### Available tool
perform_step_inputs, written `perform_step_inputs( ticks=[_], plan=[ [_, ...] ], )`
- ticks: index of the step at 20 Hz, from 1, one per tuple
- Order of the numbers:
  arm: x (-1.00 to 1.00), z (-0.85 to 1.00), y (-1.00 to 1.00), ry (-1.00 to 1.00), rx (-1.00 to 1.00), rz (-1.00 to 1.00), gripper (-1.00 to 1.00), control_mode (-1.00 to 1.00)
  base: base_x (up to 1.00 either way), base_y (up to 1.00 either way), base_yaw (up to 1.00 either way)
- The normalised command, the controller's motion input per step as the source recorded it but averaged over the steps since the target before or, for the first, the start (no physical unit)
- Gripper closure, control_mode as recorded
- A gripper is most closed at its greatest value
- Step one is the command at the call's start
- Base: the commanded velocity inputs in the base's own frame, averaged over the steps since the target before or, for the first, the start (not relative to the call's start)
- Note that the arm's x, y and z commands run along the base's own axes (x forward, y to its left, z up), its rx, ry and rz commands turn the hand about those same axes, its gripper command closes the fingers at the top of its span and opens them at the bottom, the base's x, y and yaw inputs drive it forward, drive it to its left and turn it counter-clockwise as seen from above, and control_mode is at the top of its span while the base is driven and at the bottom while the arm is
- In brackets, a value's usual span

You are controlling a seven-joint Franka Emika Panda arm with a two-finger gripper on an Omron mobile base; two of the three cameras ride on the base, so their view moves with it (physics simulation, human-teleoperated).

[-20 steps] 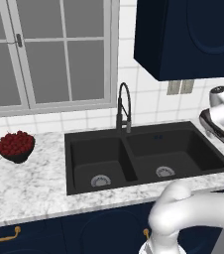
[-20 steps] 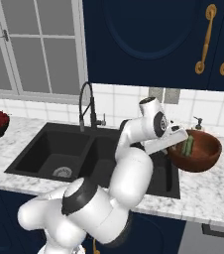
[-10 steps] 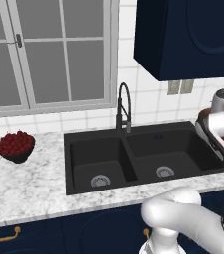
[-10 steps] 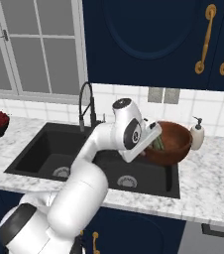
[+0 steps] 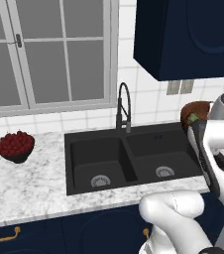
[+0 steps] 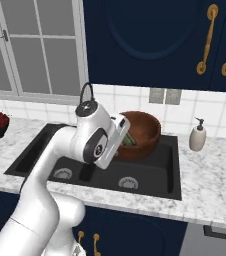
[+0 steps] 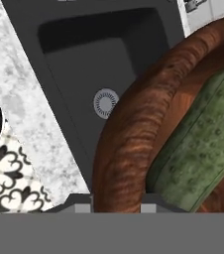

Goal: Pick the cucumber from the sink and place it in the bowl. Then pick the bowl and place it in the microwave. Then close the microwave door and press the start button.

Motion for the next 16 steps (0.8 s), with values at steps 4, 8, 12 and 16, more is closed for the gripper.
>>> perform_step_inputs(
  ticks=[4, 8, 12, 16],
  plan=[
    [-0.47, 0.34, 0.94, 0.0, -0.01, 0.13, 1.0, -1.0, 0.0, 0.0, 0.0],
    [-0.3, 0.33, 0.87, 0.0, 0.0, 0.1, 1.0, -1.0, 0.0, 0.0, 0.0],
    [-0.14, 0.3, 0.51, 0.0, 0.0, 0.05, 1.0, -1.0, 0.0, 0.0, 0.0],
    [-0.29, 0.29, 0.18, -0.01, 0.0, 0.04, 1.0, -1.0, 0.0, 0.0, 0.0]
  ],
)
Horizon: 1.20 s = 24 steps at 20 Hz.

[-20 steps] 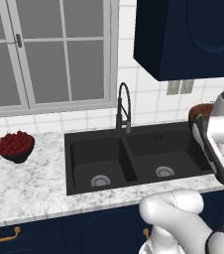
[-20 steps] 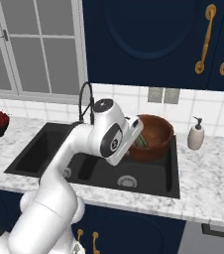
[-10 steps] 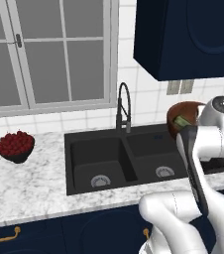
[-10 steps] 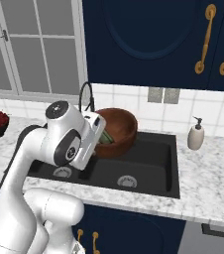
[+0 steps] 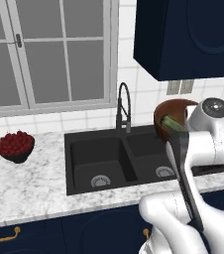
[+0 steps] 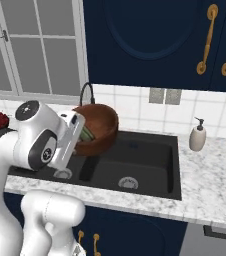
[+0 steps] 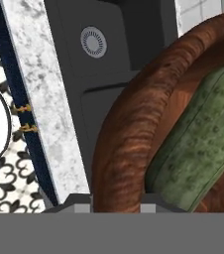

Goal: Pick the cucumber from the sink and place it in the bowl. Then pick the bowl and place it in the microwave. Then close the microwave door and press the start button.

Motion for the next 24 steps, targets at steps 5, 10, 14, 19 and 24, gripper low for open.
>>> perform_step_inputs(
  ticks=[5, 10, 14, 19, 24],
  plan=[
    [0.0, 0.0, 0.0, 0.0, 0.0, 0.0, 1.0, 1.0, -0.95, -0.25, 0.03],
    [0.0, 0.0, 0.0, 0.0, 0.0, 0.0, 1.0, 1.0, -0.62, -0.74, -0.25],
    [0.0, 0.0, 0.0, 0.0, 0.0, 0.0, 1.0, 1.0, 0.0, -0.17, -0.82],
    [0.0, 0.0, 0.0, 0.0, 0.0, 0.0, 1.0, 1.0, 0.0, 0.01, -1.0],
    [0.0, 0.0, 0.0, 0.0, 0.0, 0.0, 1.0, 1.0, 0.0, 0.0, -1.0]
  ],
)
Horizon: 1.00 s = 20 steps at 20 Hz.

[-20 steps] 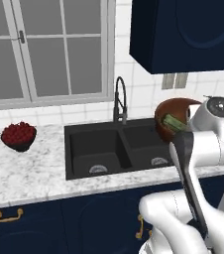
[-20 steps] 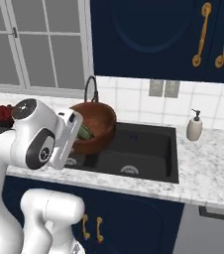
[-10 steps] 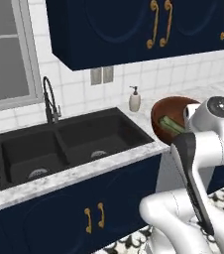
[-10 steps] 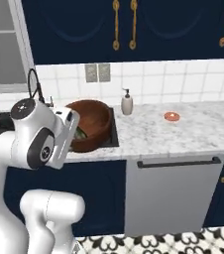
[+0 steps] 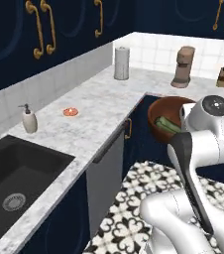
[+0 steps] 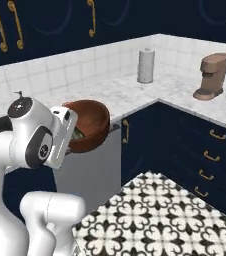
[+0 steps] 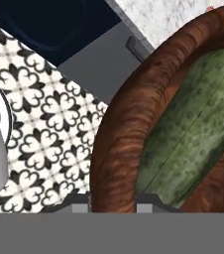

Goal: Pick the cucumber from the sink and place it in the bowl. Then pick the bowl and place it in the microwave. Then close the microwave door and press the start button.

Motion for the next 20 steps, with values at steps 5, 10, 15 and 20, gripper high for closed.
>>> perform_step_inputs(
  ticks=[5, 10, 15, 20],
  plan=[
    [0.0, 0.0, 0.0, 0.0, 0.0, 0.0, 1.0, 1.0, 0.0, 0.0, -1.0],
    [0.0, 0.0, 0.0, 0.0, 0.0, 0.0, 1.0, 1.0, 0.0, 0.0, -1.0],
    [0.0, 0.0, 0.0, 0.0, 0.0, 0.0, 1.0, 1.0, 0.0, 0.0, -1.0],
    [0.0, 0.0, 0.0, 0.0, 0.0, 0.0, 1.0, 1.0, 0.0, 0.0, -1.0]
  ],
)
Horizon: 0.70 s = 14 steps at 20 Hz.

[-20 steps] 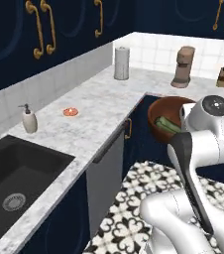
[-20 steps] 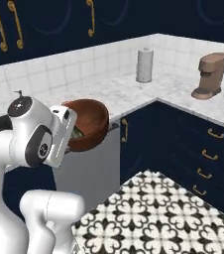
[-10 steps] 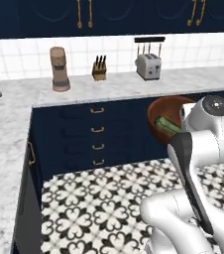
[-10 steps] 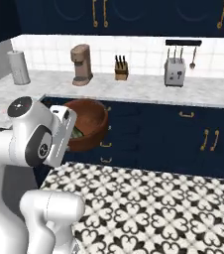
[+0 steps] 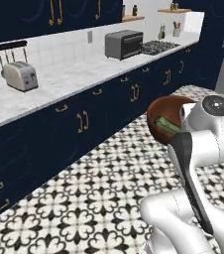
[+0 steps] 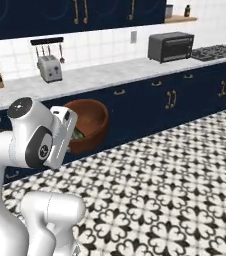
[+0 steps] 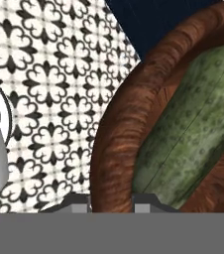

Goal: Pick the cucumber from the sink and place it in the bowl. Then pick the bowl and place it in the microwave. Then close the microwave door and press the start button.

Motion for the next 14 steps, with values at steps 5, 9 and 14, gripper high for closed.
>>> perform_step_inputs(
  ticks=[5, 9, 14],
  plan=[
    [0.0, 0.0, 0.0, 0.0, 0.0, 0.0, 1.0, 1.0, 0.0, 0.0, -1.0],
    [0.0, 0.0, 0.0, 0.0, 0.0, 0.0, 1.0, 1.0, 0.0, 0.0, -1.0],
    [0.0, 0.0, 0.0, 0.0, 0.0, 0.0, 1.0, 1.0, 0.52, 0.11, -0.63]
  ],
)
